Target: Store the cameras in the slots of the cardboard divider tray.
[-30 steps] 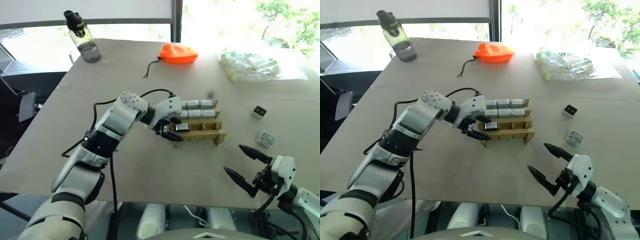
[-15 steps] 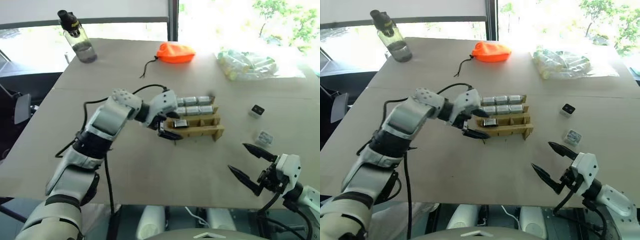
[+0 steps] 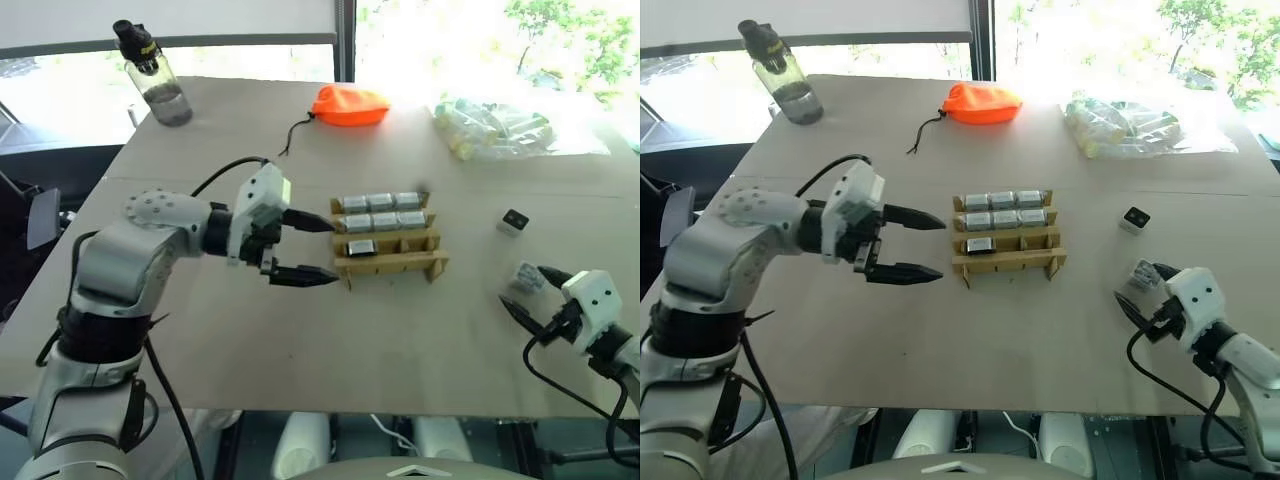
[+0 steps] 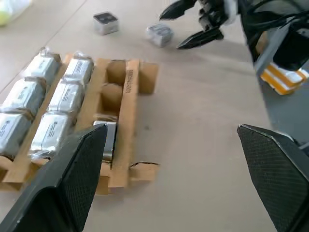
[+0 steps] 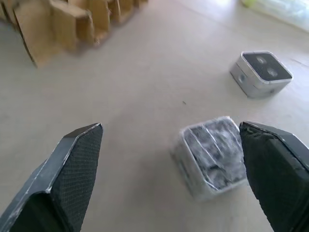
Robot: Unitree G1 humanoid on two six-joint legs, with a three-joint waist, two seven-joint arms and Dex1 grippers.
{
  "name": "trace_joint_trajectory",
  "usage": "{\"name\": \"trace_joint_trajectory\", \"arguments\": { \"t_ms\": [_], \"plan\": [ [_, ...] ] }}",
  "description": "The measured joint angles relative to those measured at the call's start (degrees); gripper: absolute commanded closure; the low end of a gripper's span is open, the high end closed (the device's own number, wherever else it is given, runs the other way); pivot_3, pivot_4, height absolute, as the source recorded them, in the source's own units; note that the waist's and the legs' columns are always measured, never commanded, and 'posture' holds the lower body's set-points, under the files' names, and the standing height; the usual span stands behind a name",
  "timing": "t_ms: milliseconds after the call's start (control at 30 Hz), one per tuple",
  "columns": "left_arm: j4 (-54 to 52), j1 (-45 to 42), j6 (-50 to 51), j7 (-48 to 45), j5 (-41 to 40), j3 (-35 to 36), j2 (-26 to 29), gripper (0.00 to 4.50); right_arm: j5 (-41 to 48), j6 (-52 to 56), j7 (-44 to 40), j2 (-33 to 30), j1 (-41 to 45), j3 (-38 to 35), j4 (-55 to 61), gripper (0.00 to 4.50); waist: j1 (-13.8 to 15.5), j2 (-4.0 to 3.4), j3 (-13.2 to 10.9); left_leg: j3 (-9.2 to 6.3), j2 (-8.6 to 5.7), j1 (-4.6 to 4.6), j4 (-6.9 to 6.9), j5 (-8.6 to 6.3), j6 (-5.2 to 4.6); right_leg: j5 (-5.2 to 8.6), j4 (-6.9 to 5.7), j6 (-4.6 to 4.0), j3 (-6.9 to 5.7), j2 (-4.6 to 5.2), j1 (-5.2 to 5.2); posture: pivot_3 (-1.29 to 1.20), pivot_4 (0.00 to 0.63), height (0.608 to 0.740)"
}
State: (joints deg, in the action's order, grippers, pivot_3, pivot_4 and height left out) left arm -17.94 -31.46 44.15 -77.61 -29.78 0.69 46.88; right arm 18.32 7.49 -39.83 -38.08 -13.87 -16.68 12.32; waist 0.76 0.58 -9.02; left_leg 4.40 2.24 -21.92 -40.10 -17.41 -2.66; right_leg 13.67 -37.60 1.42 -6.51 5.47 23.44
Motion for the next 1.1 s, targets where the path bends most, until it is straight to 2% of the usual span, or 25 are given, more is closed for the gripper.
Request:
{"name": "trace_joint_trajectory", "arguments": {
  "t_ms": [200,400,533,633,733,767,1000,1100],
  "plan": [
    [-3.93,4.79,-0.56,-1.29,-7.06,4.70,2.06,0.05,1.30,0.63,-11.03,-8.68,6.85,-0.06,-12.18,0.00,0.18,0.01,-0.01,-0.06,-0.01,0.07,0.00,0.00,0.00,0.00,0.00,0.00,-0.05,-0.01,-0.08,0.00,0.150,0.726],
    [-6.06,6.24,0.10,-0.47,-11.63,5.71,3.38,0.05,1.37,-0.98,-20.21,-11.01,14.51,1.31,-23.23,0.00,0.01,0.02,-0.03,-0.01,0.00,0.06,0.01,0.00,0.00,0.00,0.02,0.00,-0.02,-0.02,-0.07,0.00,0.150,0.726],
    [-6.91,9.21,-0.93,-1.48,-12.14,5.70,6.58,0.05,1.41,-1.40,-24.99,-11.01,18.84,3.49,-28.09,0.00,-0.08,-0.01,-0.04,0.03,0.01,0.10,0.02,0.00,0.00,0.00,0.02,0.00,-0.02,-0.01,-0.07,0.00,0.150,0.726],
    [-7.37,9.64,-2.20,-1.50,-12.00,5.49,7.01,0.00,1.42,-1.24,-27.44,-11.01,20.92,4.77,-29.43,0.75,0.09,-0.01,-0.05,-0.01,0.01,0.07,0.02,0.00,0.00,0.00,0.03,0.00,-0.04,-0.01,-0.07,0.00,0.150,0.726],
    [-7.71,10.11,-2.99,-1.34,-12.00,5.47,7.78,0.00,1.37,-1.22,-28.43,-11.02,21.69,5.06,-29.92,2.30,0.16,-0.02,-0.05,-0.03,0.00,0.02,0.02,0.00,0.00,-0.01,0.08,0.00,-0.08,0.00,-0.07,0.00,0.150,0.726],
    [-7.80,10.41,-3.09,-1.21,-12.00,5.44,7.86,0.00,1.38,-1.34,-28.62,-11.02,21.70,5.02,-29.91,2.66,0.10,-0.02,-0.05,-0.01,0.00,0.03,0.02,0.00,0.00,-0.01,0.08,0.00,-0.06,0.00,-0.07,0.00,0.150,0.726],
    [-7.79,11.03,-3.61,-0.73,-11.84,5.09,8.81,0.00,0.63,-3.37,-28.79,-11.03,21.58,5.02,-30.24,2.66,0.07,-0.02,-0.05,0.00,0.00,0.06,0.02,0.00,0.01,-0.01,0.06,0.00,-0.07,0.00,-0.07,0.00,0.150,0.726],
    [-4.46,6.25,-3.48,1.75,-9.42,0.97,7.05,0.00,-0.78,-5.76,-27.85,-11.09,21.46,5.00,-29.01,2.66,0.25,-0.02,-0.06,-0.04,-0.02,0.05,0.01,0.01,0.01,-0.01,0.03,0.01,-0.11,0.01,-0.09,0.00,0.150,0.726]
  ]
}}
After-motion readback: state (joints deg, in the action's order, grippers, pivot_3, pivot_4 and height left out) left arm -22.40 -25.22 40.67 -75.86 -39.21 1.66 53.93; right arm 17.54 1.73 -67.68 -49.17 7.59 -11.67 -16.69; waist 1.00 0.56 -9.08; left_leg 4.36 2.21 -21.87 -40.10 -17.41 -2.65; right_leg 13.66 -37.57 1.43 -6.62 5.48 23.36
